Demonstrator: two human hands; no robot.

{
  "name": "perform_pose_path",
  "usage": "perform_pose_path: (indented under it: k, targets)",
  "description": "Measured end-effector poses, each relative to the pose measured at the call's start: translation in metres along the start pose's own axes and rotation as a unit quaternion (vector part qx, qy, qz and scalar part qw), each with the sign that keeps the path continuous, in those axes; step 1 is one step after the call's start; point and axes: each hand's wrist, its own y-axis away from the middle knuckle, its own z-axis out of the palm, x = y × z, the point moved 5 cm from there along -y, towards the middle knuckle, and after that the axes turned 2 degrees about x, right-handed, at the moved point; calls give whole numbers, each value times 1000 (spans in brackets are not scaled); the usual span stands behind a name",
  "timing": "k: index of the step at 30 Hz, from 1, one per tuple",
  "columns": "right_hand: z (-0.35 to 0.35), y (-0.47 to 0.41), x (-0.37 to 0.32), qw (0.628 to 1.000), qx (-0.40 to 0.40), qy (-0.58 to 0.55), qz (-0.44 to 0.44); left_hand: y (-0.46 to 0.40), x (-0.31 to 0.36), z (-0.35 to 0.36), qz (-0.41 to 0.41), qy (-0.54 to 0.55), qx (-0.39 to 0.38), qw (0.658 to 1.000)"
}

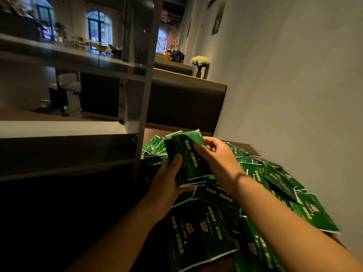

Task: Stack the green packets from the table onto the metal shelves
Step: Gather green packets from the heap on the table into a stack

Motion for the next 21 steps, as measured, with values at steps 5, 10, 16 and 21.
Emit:
perform_pose_path:
  k: [5, 10, 16, 21]
  targets:
    - [5, 0, -1, 994, 37, 93, -45, 0, -2, -3, 22, -63, 16, 998]
    - [10, 1, -6, 979, 34, 185, -82, -2, -3, -12, 24, -69, 75, 994]
    - [-20, -4, -7, 962, 13, 261, -75, -2, 1, -17, 37, -83, 108, 990]
    - [-40, 3, 19, 852, -73, 517, 16, -4, 0, -18, 30, -78, 112, 990]
